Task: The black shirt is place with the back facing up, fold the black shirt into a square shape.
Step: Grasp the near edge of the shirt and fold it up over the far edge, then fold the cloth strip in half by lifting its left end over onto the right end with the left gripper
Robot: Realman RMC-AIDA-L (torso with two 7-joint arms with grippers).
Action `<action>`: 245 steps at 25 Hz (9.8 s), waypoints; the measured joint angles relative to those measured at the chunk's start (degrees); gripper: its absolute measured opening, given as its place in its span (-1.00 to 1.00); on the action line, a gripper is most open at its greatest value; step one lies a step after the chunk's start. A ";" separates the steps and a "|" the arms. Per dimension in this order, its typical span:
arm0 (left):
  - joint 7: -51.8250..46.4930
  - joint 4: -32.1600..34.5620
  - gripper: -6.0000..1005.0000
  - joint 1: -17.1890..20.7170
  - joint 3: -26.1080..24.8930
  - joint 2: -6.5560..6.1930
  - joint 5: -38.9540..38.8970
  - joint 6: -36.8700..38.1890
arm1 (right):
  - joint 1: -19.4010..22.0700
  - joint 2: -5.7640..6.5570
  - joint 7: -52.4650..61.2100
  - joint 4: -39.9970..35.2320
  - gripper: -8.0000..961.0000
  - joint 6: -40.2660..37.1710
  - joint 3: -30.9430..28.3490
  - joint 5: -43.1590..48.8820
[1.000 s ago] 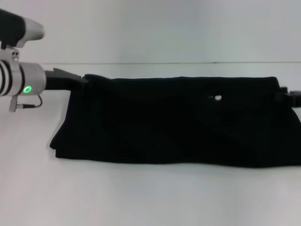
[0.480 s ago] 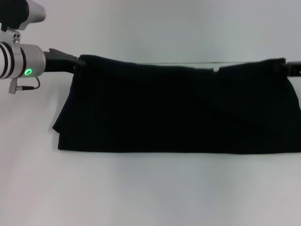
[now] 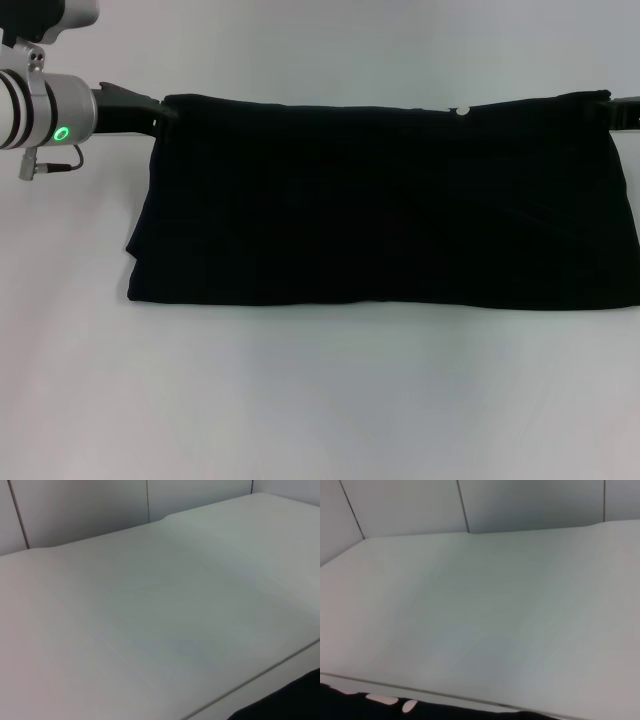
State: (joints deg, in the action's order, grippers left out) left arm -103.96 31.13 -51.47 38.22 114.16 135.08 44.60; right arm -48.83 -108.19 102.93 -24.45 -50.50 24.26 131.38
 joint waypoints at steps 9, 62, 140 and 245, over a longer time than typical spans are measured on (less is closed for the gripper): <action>0.02 -0.36 -0.79 -0.07 0.73 1.13 0.12 -4.13 | -0.12 -0.84 0.39 0.73 -0.77 2.86 0.24 0.06; -50.77 7.03 0.83 13.11 -5.47 0.60 7.34 36.67 | 8.64 -3.50 -5.10 -14.17 0.94 -40.98 12.59 -11.81; -58.57 -2.85 0.83 12.88 -17.55 0.34 5.95 27.32 | 5.86 -3.85 -4.67 -16.40 0.94 -40.03 12.73 -12.05; -38.14 -1.64 -0.92 15.70 -19.71 0.54 1.82 22.86 | 5.30 -5.62 -4.72 -16.51 0.94 -37.07 9.32 -12.91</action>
State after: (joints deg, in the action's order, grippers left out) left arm -142.10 29.49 -35.77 18.51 114.70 136.90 67.46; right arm -43.53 -113.81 98.20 -40.96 -87.57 33.58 118.47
